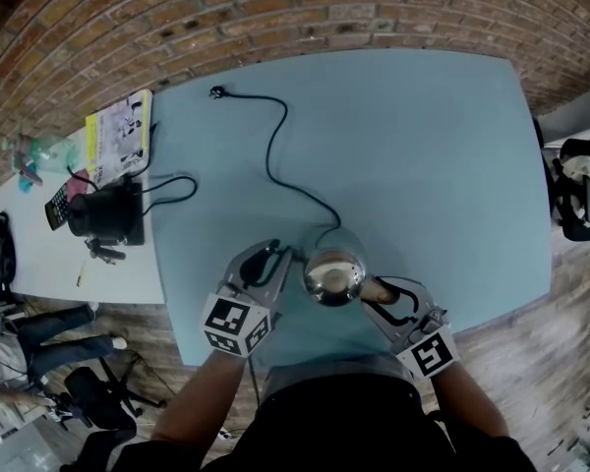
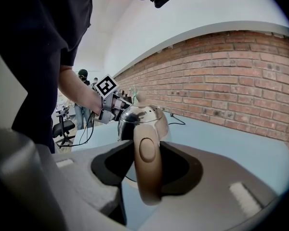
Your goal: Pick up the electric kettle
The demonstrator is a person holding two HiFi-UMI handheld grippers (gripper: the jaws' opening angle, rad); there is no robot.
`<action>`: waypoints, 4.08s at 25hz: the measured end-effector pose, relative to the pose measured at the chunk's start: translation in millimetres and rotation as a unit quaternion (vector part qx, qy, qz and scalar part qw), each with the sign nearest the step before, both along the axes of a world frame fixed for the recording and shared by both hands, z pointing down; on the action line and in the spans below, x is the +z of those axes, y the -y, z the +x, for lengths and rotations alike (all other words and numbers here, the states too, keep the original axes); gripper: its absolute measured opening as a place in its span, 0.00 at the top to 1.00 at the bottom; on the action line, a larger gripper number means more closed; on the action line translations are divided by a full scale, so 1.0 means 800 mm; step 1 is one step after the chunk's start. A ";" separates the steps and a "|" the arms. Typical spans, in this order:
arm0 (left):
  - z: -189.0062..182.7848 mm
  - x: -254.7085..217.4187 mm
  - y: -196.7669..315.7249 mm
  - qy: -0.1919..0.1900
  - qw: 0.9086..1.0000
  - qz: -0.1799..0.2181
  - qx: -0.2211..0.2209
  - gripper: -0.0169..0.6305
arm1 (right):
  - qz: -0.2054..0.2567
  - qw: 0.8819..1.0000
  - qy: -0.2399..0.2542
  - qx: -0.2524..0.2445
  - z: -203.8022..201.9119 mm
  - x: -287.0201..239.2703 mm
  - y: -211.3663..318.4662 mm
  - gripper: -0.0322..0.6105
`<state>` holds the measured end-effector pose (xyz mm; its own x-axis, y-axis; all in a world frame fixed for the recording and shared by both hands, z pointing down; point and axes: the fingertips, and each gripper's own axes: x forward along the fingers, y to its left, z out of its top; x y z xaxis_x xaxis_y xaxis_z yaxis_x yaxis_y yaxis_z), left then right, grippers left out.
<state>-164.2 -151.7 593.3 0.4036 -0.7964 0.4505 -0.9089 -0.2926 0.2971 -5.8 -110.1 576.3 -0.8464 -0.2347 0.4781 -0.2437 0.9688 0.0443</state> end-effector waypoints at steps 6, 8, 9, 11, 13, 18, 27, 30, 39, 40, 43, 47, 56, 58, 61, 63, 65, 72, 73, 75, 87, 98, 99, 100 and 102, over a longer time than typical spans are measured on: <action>0.003 -0.003 -0.001 -0.002 1.000 -0.004 -0.001 0.84 | -0.001 1.000 0.001 -0.001 0.003 0.000 -0.002 0.69; 0.003 -0.002 -0.002 -0.004 1.000 -0.007 -0.002 0.84 | -0.001 1.000 0.001 -0.004 0.002 0.000 -0.003 0.69; 0.003 -0.003 -0.002 -0.004 1.000 -0.007 -0.003 0.84 | -0.002 1.000 0.000 -0.004 0.002 -0.001 -0.003 0.69; 0.003 -0.004 -0.002 -0.004 1.000 -0.009 -0.002 0.84 | -0.004 1.000 0.000 -0.004 0.003 -0.001 -0.004 0.69; 0.002 -0.005 -0.004 -0.004 1.000 -0.010 -0.001 0.84 | -0.005 1.000 0.002 -0.004 0.002 -0.003 -0.006 0.69; 0.001 -0.012 -0.009 -0.006 1.000 -0.005 0.001 0.85 | -0.004 1.000 0.008 -0.008 0.001 -0.009 -0.009 0.70; -0.003 -0.025 -0.008 -0.007 1.000 0.007 0.001 0.85 | 0.004 1.000 0.011 -0.011 -0.003 -0.019 -0.009 0.70; -0.005 -0.031 -0.009 -0.007 1.000 0.011 0.002 0.85 | 0.008 1.000 0.014 -0.012 -0.005 -0.025 -0.009 0.70; -0.006 -0.054 -0.011 -0.002 1.000 0.028 0.004 0.85 | 0.020 0.999 0.027 -0.010 -0.006 -0.044 -0.013 0.70; -0.006 -0.057 -0.011 -0.002 1.000 0.030 0.004 0.85 | 0.022 0.999 0.029 -0.009 -0.007 -0.046 -0.013 0.70; -0.008 -0.065 -0.011 -0.001 0.999 0.037 0.000 0.85 | 0.032 0.999 0.030 -0.012 -0.008 -0.054 -0.012 0.70; -0.010 -0.080 -0.013 0.004 0.999 0.044 -0.002 0.85 | 0.041 0.998 0.038 -0.013 -0.009 -0.067 -0.014 0.70; -0.012 -0.106 -0.019 0.011 0.998 0.060 -0.004 0.84 | 0.058 0.997 0.049 -0.016 -0.010 -0.093 -0.018 0.69; -0.014 -0.111 -0.018 0.010 0.998 0.063 -0.008 0.84 | 0.063 0.996 0.054 -0.016 -0.012 -0.098 -0.017 0.70; -0.017 -0.121 -0.019 0.013 0.997 0.069 -0.010 0.84 | 0.071 0.996 0.057 -0.021 -0.015 -0.105 -0.018 0.70; -0.018 -0.127 -0.021 0.016 0.997 0.073 -0.009 0.85 | 0.075 0.995 0.062 -0.022 -0.016 -0.110 -0.019 0.70; -0.020 -0.132 -0.021 0.016 0.997 0.075 -0.009 0.84 | 0.077 0.994 0.068 -0.021 -0.017 -0.116 -0.019 0.70; -0.023 -0.151 -0.025 0.022 0.996 0.083 -0.009 0.84 | 0.089 0.992 0.090 -0.022 -0.020 -0.134 -0.022 0.70; -0.023 -0.155 -0.024 0.023 0.996 0.086 -0.008 0.84 | 0.091 0.991 0.093 -0.021 -0.020 -0.137 -0.022 0.70; -0.021 -0.162 -0.023 0.025 0.996 0.091 -0.004 0.84 | 0.095 0.991 0.095 -0.019 -0.018 -0.143 -0.022 0.70; -0.005 -0.208 -0.013 0.025 0.992 0.121 0.008 0.84 | 0.134 0.987 0.091 -0.026 -0.001 -0.182 -0.017 0.70; -0.015 -0.238 -0.010 0.032 0.990 0.136 0.009 0.83 | 0.151 0.978 0.142 -0.020 -0.013 -0.221 -0.015 0.70; -0.016 -0.240 -0.010 0.031 0.990 0.137 0.008 0.83 | 0.152 0.978 0.144 -0.020 -0.015 -0.224 -0.015 0.70; -0.016 -0.243 -0.010 0.030 0.990 0.138 0.008 0.83 | 0.153 0.977 0.147 -0.020 -0.015 -0.227 -0.015 0.70; -0.016 -0.251 -0.007 0.030 0.989 0.144 0.010 0.84 | 0.156 0.975 0.158 -0.018 -0.016 -0.236 -0.014 0.70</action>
<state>-177.0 -145.8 392.4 0.3998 -0.8874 0.2295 -0.9156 -0.3751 0.1449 -18.5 -99.2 387.2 -0.9498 -0.2955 0.1024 -0.2599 0.9279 0.2672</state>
